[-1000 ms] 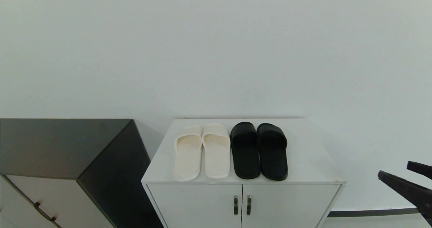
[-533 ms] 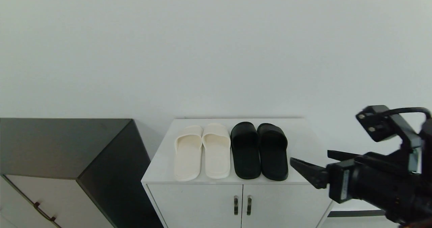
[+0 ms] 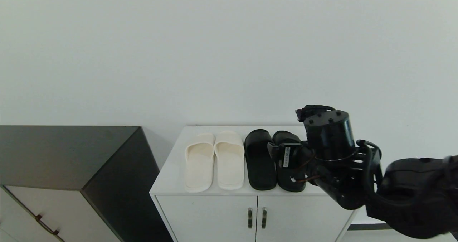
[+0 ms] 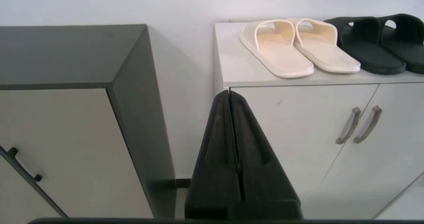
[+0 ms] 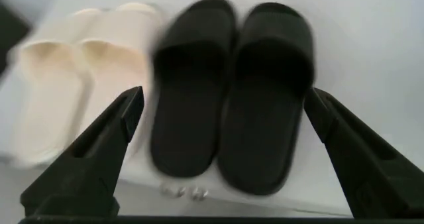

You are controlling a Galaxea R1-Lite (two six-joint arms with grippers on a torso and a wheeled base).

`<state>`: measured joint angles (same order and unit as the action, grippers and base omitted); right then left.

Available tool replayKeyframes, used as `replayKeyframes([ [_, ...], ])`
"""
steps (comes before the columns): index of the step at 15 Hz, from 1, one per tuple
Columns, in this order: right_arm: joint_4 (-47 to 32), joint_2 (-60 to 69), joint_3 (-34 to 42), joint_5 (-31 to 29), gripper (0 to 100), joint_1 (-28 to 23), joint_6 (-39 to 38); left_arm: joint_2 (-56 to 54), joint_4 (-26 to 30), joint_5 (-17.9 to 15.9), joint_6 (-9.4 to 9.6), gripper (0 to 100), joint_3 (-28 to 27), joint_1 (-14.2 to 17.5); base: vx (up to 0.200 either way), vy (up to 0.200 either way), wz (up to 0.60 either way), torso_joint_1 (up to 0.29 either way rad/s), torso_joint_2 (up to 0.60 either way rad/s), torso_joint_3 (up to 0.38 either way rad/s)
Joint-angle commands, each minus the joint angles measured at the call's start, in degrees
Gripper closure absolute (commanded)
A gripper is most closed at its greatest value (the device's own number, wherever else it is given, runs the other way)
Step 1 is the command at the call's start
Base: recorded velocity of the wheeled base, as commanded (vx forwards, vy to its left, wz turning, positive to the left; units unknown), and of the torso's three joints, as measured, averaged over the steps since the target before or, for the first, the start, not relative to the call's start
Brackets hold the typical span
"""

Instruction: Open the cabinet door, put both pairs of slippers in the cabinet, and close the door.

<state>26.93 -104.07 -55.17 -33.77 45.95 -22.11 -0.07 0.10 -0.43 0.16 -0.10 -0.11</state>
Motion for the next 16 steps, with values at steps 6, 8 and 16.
replayKeyframes([
  [6,6.3,-13.3,-3.6,-3.7,0,-2.8,0.2,0.1,0.0,0.0,0.02,100,0.0,0.0,0.0,0.0,0.0,0.0,0.0,0.0],
  [8,6.4,-14.3,-4.2,-3.7,0,-2.6,0.1,0.1,0.0,0.0,0.02,100,0.0,0.0,0.0,0.0,0.0,0.0,0.0,0.0],
  [16,6.2,-20.0,-11.3,-3.9,0,-2.4,2.6,0.1,0.0,0.0,0.02,100,0.0,0.0,0.0,0.0,0.0,0.0,0.0,0.0],
])
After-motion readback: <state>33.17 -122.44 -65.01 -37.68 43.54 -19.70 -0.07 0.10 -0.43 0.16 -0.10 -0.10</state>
